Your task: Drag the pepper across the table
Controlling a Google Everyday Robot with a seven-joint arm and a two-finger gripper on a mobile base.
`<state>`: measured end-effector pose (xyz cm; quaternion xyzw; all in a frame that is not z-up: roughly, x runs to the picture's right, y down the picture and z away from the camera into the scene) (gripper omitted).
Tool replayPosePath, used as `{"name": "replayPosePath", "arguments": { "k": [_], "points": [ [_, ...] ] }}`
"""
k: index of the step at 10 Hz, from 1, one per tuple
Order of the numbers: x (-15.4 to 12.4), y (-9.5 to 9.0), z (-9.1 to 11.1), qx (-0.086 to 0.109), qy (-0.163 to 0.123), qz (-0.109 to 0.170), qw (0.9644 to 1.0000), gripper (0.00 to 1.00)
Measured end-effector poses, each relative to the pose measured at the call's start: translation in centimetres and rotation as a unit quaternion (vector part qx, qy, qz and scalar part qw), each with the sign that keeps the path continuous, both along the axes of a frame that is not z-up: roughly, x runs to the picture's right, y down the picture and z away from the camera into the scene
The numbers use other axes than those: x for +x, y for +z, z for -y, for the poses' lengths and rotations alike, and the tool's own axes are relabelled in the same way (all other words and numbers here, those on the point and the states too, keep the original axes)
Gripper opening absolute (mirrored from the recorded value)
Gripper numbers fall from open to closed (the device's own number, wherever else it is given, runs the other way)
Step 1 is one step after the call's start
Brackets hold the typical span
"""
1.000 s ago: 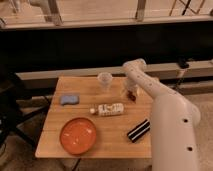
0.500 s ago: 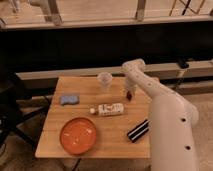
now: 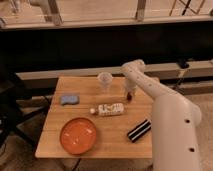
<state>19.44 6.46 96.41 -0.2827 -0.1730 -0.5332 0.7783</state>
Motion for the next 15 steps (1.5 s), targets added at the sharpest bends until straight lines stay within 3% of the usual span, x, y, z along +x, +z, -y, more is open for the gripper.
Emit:
{"name": "replayPosePath", "arguments": {
  "k": [15],
  "points": [
    [-0.3,-3.5,-3.1,-0.021,-0.025,0.01,0.9994,0.04]
  ]
}}
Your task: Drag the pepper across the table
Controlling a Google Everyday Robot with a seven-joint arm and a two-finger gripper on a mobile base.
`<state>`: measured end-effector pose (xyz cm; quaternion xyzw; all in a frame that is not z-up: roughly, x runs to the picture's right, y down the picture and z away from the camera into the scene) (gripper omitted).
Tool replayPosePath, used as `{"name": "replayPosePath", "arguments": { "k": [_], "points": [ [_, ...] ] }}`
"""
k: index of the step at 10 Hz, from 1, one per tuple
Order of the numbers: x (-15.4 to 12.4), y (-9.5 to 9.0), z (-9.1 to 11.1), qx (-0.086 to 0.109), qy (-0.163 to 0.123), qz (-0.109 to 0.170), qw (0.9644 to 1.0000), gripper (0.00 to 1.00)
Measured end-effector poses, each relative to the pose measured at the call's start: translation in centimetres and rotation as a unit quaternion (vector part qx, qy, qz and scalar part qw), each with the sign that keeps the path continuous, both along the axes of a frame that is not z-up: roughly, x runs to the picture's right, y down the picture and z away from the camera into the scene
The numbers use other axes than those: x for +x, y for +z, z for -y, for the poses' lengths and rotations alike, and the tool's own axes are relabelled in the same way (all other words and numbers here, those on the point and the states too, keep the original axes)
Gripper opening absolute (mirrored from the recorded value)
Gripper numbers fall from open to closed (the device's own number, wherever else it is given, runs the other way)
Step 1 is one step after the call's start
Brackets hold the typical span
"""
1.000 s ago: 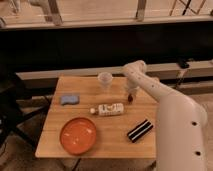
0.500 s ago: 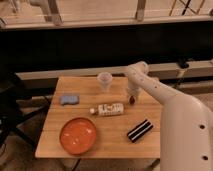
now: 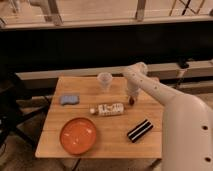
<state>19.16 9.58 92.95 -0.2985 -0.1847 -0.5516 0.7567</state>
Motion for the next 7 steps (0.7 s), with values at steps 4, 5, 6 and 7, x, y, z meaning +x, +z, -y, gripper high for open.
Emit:
{"name": "replayPosePath", "arguments": {
  "k": [4,5,6,7],
  "points": [
    [-0.7,-0.4,-0.6,-0.004,-0.006,0.008,0.9999,0.04],
    [-0.7,-0.6,-0.8,-0.006,-0.01,0.009,0.9999,0.04],
    [-0.7,-0.8,-1.2,-0.008,-0.013,0.01,0.9998,0.04],
    [-1.1,-1.2,-1.6,-0.009,-0.016,0.013,0.9997,0.04]
  ]
}}
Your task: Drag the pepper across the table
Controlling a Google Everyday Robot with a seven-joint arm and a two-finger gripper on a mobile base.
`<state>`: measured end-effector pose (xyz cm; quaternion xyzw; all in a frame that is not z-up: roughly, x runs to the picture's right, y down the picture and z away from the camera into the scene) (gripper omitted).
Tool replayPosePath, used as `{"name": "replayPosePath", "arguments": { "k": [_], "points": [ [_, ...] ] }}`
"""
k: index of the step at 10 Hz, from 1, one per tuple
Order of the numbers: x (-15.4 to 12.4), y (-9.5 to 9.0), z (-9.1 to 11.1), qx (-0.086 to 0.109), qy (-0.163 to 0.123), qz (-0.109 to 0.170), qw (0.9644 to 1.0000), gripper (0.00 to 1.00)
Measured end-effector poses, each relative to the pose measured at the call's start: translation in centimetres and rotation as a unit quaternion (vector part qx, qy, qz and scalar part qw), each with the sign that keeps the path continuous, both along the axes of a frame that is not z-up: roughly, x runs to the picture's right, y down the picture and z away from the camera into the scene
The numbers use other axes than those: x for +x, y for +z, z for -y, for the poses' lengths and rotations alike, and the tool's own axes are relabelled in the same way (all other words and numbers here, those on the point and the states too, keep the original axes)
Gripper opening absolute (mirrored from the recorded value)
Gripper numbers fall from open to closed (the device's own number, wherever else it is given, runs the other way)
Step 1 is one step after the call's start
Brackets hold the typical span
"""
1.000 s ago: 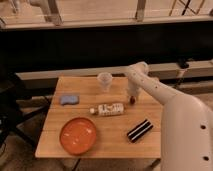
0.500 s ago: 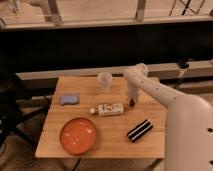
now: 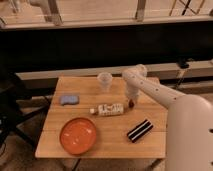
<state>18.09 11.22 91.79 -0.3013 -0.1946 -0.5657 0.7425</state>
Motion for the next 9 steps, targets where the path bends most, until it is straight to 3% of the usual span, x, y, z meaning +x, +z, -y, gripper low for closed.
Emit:
{"name": "replayPosePath", "arguments": {
  "k": [9],
  "points": [
    [-0.5,-1.9,-2.6,-0.014,-0.019,0.012,0.9997,0.04]
  ]
}}
